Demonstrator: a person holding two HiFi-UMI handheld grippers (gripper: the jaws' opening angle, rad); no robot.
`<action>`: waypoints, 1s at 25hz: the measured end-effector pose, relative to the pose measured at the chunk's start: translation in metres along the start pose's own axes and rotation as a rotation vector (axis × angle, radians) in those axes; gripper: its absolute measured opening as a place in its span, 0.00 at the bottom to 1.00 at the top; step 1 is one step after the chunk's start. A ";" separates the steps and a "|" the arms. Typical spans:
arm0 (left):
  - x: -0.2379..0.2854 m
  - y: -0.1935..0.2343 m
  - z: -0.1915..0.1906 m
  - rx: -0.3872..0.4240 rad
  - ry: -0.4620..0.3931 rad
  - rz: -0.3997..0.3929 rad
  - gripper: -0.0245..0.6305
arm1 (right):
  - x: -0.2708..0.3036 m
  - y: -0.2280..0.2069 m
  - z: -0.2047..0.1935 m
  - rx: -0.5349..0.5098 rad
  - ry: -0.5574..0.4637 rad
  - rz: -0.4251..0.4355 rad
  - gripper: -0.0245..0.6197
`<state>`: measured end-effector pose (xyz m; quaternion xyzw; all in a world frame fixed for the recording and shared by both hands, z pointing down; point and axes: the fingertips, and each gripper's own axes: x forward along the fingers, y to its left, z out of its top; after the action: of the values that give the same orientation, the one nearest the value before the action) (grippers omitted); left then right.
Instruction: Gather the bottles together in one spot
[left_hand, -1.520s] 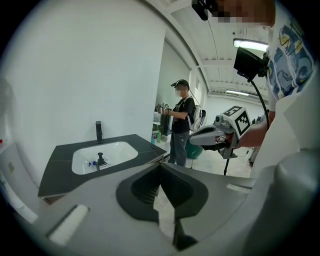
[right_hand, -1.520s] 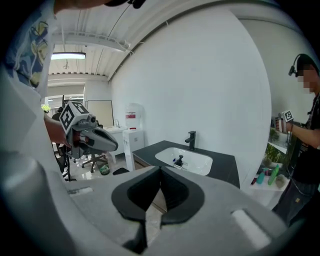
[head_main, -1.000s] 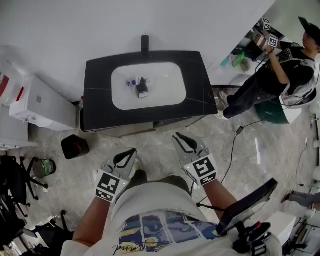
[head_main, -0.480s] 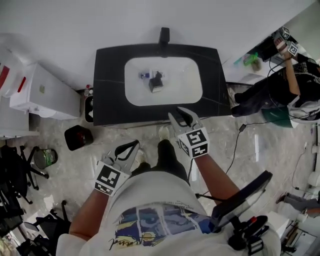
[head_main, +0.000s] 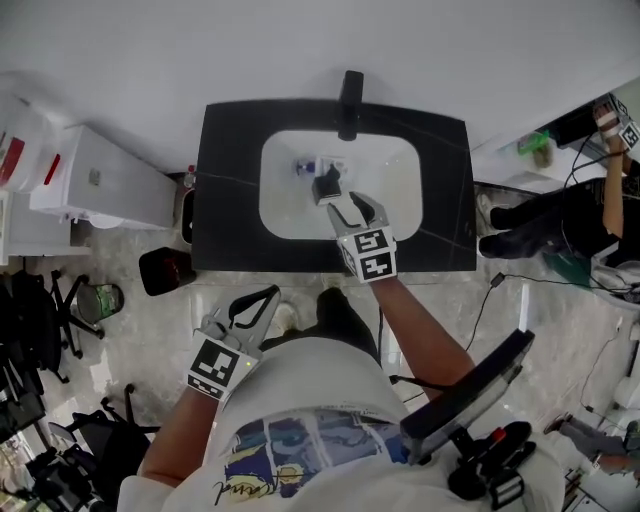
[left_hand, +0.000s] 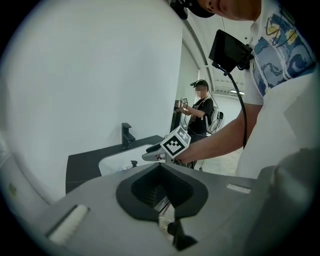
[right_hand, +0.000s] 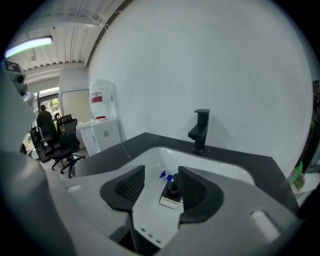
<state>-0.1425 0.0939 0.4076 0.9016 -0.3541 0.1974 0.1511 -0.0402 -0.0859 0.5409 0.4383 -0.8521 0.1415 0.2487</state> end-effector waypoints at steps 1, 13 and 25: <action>0.003 0.004 0.004 -0.003 0.006 0.007 0.04 | 0.010 -0.003 -0.001 0.003 0.008 0.003 0.35; 0.031 0.029 0.024 -0.020 0.079 0.061 0.04 | 0.108 -0.038 -0.045 0.059 0.164 0.032 0.38; 0.037 0.042 0.028 -0.043 0.119 0.105 0.04 | 0.149 -0.041 -0.065 0.071 0.193 0.038 0.31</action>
<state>-0.1400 0.0319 0.4055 0.8649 -0.3956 0.2509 0.1804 -0.0600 -0.1806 0.6774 0.4151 -0.8267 0.2178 0.3112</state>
